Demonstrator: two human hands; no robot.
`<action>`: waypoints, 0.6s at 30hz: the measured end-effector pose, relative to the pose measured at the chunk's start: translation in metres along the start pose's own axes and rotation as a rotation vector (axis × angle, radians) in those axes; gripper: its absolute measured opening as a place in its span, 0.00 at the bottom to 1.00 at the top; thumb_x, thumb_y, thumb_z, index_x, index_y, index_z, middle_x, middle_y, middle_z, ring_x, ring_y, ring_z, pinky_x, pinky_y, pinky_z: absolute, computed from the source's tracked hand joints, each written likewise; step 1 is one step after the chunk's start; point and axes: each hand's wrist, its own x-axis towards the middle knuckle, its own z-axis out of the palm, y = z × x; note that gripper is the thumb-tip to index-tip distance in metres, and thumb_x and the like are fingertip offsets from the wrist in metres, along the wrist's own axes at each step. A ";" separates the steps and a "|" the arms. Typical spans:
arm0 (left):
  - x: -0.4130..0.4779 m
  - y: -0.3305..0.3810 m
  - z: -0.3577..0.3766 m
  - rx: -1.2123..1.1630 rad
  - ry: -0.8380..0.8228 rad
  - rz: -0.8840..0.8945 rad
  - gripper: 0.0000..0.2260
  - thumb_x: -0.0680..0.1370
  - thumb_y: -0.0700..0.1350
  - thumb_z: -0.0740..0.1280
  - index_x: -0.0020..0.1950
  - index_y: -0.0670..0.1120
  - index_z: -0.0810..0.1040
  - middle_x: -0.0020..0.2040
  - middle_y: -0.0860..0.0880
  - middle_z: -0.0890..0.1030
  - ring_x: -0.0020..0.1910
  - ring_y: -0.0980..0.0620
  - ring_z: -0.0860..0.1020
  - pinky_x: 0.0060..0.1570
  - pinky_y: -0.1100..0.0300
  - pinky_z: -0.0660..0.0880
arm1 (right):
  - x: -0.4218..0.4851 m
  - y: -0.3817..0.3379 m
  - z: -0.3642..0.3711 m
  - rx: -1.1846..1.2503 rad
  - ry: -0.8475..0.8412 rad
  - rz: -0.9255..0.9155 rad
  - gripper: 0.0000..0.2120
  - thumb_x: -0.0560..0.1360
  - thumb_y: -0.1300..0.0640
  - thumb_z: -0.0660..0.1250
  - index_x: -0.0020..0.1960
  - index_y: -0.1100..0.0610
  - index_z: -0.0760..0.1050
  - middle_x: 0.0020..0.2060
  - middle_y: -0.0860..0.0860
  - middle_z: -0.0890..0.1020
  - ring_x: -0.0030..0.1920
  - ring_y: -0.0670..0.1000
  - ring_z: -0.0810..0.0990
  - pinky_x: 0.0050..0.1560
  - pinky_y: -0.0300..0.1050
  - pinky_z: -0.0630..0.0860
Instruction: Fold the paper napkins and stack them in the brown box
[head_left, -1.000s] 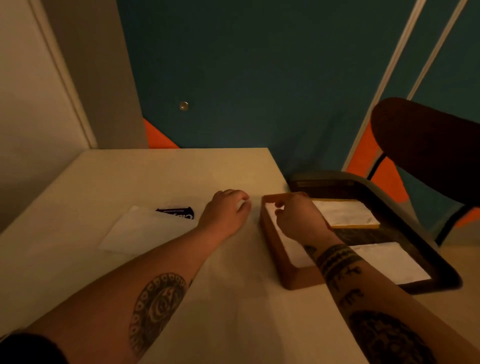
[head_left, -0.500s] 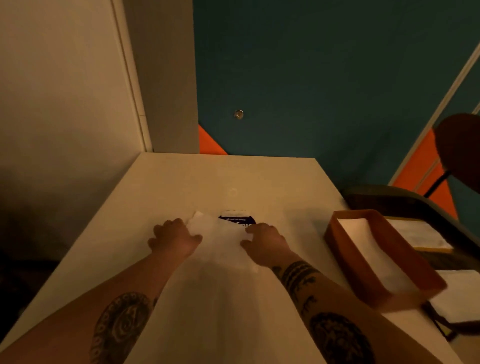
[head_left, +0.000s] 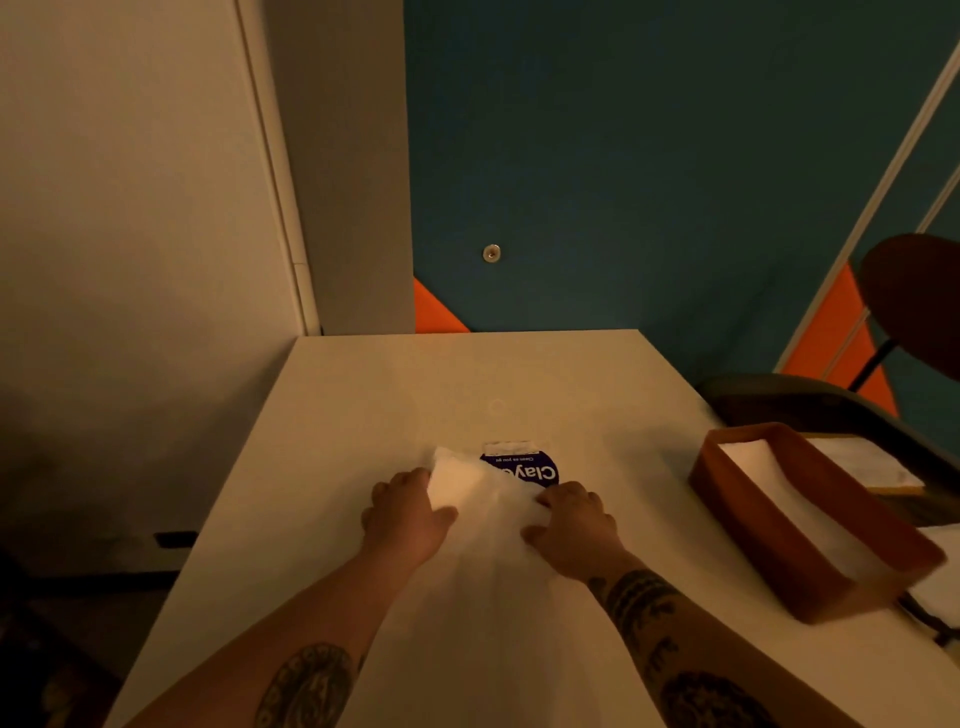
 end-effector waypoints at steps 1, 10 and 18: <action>-0.001 -0.004 0.000 0.003 0.017 0.013 0.27 0.77 0.59 0.68 0.73 0.51 0.70 0.71 0.48 0.72 0.69 0.42 0.68 0.62 0.49 0.72 | -0.001 -0.002 0.000 0.015 0.002 0.008 0.23 0.77 0.43 0.67 0.69 0.48 0.72 0.67 0.50 0.71 0.66 0.53 0.69 0.68 0.54 0.68; 0.002 -0.020 0.002 -0.040 0.100 0.155 0.19 0.80 0.54 0.67 0.69 0.48 0.78 0.72 0.54 0.72 0.68 0.46 0.68 0.64 0.54 0.70 | -0.004 -0.009 0.000 0.003 0.044 0.011 0.08 0.76 0.45 0.66 0.52 0.46 0.76 0.61 0.48 0.74 0.59 0.51 0.69 0.63 0.54 0.66; 0.002 -0.032 -0.022 -0.483 -0.132 0.227 0.15 0.76 0.52 0.73 0.61 0.51 0.83 0.55 0.52 0.86 0.53 0.54 0.83 0.55 0.53 0.79 | -0.004 -0.031 -0.017 0.119 -0.026 -0.241 0.27 0.74 0.37 0.69 0.70 0.45 0.71 0.61 0.44 0.79 0.62 0.49 0.75 0.67 0.50 0.66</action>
